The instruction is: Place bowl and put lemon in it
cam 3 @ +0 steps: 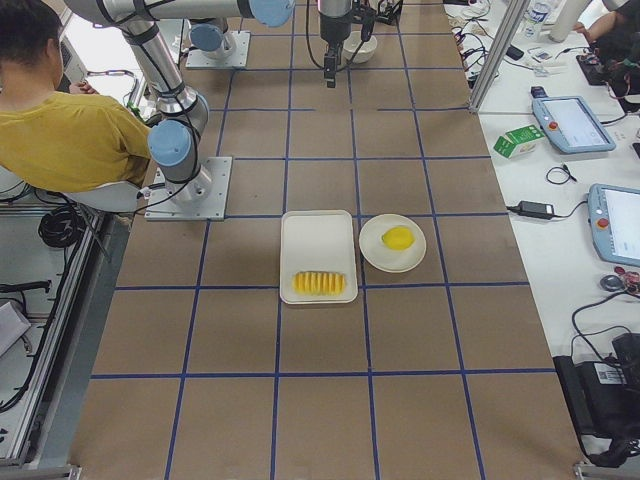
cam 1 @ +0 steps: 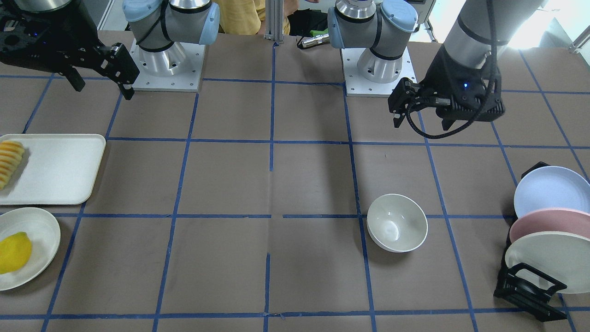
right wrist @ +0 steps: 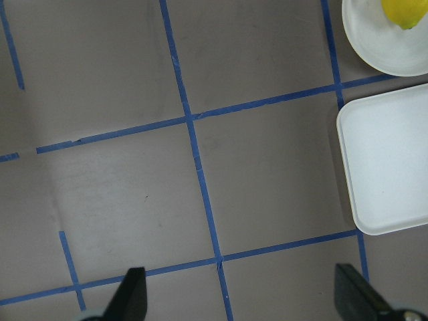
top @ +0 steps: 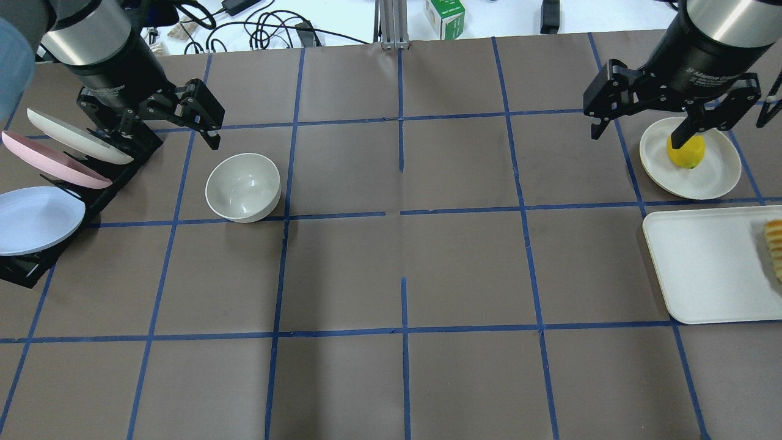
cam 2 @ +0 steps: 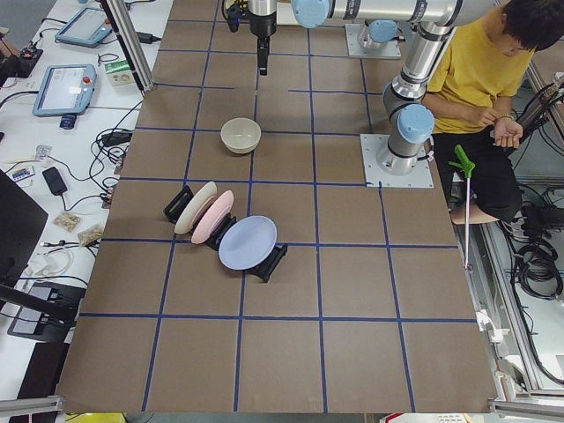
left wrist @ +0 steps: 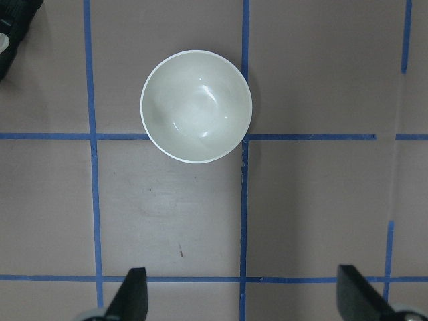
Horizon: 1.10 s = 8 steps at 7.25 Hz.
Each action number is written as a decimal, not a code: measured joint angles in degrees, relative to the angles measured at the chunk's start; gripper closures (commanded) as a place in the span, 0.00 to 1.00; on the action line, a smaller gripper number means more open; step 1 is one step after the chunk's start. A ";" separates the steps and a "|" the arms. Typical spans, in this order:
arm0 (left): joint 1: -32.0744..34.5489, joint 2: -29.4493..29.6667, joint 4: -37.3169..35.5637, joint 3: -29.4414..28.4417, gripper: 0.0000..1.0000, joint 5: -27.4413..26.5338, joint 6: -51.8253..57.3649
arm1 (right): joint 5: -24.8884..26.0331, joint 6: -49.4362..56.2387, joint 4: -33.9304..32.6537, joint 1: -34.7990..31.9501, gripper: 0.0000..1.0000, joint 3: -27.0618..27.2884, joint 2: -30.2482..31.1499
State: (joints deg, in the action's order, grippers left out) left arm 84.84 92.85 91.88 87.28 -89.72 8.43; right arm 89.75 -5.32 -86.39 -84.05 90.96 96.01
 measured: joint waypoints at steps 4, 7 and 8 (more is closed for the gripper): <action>-7.33 15.79 -14.13 0.94 0.00 0.41 7.31 | 4.11 7.05 -5.42 7.39 0.00 0.23 -7.67; -8.51 21.26 -25.07 6.79 0.00 0.38 9.47 | 6.79 24.46 -20.46 16.57 0.00 -0.18 -18.52; -8.67 21.97 -27.71 9.09 0.00 0.99 9.69 | 6.78 26.98 -26.44 18.27 0.00 -0.29 -22.43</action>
State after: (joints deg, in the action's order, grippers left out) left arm 76.18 114.83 64.17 96.37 -88.74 18.12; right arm 96.53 21.66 -112.82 -65.78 90.66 73.58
